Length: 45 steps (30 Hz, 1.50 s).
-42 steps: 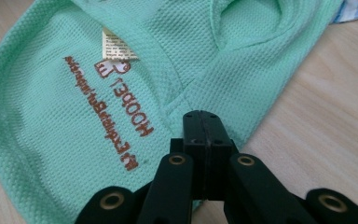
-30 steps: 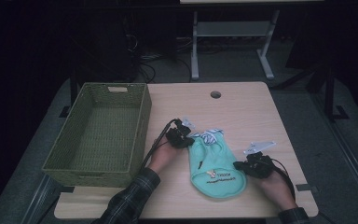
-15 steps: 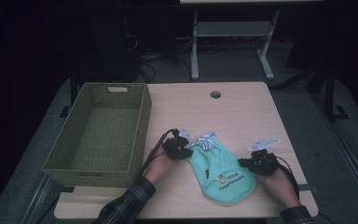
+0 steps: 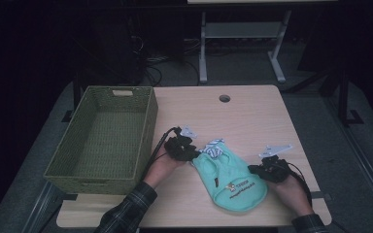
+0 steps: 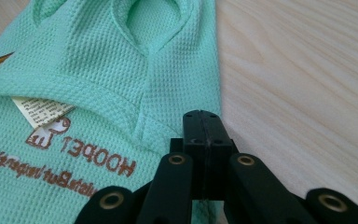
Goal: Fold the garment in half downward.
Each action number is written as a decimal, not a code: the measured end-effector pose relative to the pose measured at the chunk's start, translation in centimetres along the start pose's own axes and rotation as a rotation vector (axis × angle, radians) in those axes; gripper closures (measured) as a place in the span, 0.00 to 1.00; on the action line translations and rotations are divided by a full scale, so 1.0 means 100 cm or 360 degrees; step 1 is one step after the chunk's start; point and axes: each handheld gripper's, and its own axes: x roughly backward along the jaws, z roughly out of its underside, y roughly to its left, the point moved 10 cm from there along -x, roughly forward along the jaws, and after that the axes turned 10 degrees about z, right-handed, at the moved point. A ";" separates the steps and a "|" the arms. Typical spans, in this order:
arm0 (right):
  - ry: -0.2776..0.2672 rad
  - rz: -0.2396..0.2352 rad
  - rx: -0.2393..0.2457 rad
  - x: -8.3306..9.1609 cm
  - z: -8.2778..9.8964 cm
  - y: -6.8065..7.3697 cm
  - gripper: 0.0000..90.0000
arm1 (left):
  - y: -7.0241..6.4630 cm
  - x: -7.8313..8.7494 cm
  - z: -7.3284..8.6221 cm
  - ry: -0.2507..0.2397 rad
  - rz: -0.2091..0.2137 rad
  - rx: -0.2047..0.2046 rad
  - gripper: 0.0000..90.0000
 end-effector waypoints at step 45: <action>-0.0130 -0.0216 0.0063 -0.007 -0.040 0.065 1.00 | -0.004 -0.027 0.018 0.0156 0.0060 -0.0020 0.90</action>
